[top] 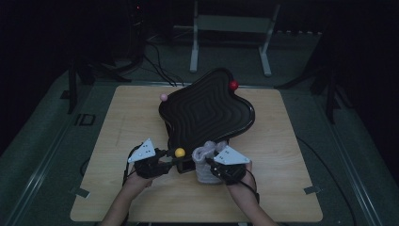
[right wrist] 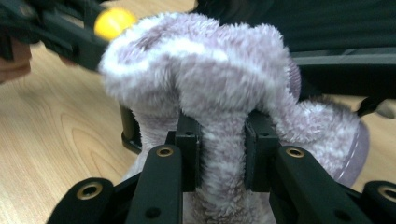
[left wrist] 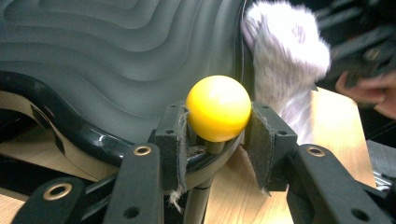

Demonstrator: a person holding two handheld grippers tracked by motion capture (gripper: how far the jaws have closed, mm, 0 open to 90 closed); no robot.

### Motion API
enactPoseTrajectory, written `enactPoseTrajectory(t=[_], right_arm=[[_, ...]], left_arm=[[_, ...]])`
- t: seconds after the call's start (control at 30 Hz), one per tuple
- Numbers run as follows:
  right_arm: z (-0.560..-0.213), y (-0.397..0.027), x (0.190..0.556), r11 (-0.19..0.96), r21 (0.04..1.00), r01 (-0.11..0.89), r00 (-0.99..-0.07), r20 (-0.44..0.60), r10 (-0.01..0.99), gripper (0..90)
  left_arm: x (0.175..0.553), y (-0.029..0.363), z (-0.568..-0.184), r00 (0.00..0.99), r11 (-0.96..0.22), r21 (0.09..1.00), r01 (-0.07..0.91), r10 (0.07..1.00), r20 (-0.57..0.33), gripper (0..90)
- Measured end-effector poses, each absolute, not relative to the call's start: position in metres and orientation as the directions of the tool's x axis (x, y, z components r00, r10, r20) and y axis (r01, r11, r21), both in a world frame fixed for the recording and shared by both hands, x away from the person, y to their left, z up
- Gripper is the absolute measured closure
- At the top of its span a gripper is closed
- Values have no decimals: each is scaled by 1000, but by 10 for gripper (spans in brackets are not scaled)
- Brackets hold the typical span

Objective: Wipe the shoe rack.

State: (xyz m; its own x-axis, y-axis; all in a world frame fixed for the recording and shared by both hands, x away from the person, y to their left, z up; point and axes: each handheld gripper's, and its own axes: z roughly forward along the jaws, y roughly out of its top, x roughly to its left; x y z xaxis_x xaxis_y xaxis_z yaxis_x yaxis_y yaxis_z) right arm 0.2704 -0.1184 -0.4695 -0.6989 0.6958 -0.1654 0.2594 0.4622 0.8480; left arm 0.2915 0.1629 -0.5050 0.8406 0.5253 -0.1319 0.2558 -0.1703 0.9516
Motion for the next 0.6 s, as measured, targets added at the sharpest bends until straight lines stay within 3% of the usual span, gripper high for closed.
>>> enactPoseTrajectory(t=[0.13,0.33,0.6], right_arm=[[-481,-113,270,497,821,282,-715,-166,679,718],[-472,-109,264,489,835,253,-712,-182,678,719],[-501,-98,270,542,791,283,-730,-189,657,720]], left_arm=[[292,163,-505,841,-170,952,256,524,-133,604],[292,163,-505,843,-171,952,255,521,-133,605],[292,163,-505,839,-170,952,256,527,-132,604]])
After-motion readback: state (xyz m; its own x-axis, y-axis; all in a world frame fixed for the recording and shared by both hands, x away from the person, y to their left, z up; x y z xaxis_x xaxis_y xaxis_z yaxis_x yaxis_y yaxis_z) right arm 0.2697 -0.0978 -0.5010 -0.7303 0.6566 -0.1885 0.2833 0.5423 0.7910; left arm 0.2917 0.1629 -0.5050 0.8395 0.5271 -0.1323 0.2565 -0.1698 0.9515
